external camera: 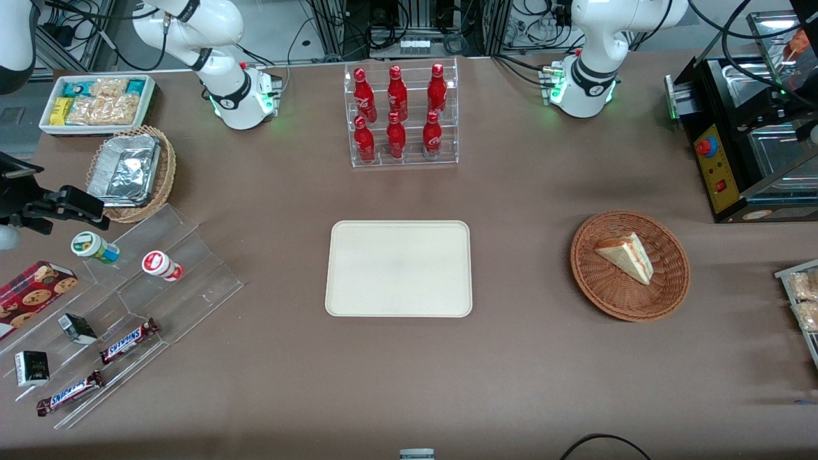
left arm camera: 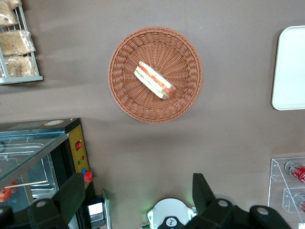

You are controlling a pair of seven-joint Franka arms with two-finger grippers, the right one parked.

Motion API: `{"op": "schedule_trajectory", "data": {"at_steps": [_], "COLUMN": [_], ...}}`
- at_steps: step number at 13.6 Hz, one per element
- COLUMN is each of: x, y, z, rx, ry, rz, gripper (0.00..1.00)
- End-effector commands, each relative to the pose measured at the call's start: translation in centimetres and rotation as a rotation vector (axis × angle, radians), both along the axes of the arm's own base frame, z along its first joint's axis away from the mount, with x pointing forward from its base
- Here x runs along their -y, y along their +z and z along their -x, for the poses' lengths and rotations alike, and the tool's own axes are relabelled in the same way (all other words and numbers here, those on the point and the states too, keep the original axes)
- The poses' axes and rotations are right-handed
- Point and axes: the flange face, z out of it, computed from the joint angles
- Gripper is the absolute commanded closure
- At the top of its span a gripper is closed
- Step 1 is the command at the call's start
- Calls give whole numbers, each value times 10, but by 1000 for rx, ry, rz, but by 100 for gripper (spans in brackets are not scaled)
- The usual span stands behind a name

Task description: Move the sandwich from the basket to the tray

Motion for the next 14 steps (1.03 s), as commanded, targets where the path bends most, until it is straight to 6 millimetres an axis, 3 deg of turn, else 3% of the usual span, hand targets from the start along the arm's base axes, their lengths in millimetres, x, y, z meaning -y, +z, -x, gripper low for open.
{"op": "schedule_trajectory", "data": {"at_steps": [1,6,9,14], "x": [-1,2,-1,-10], "y": [2,-14,-52,-120], "z": [3,-7,-28,-46], "rx": [-1,-36,-77,-78], "ry": [-3,17,97,304], "rz": [10,-6,-36,-69], "gripper": [0,0,0,0]}}
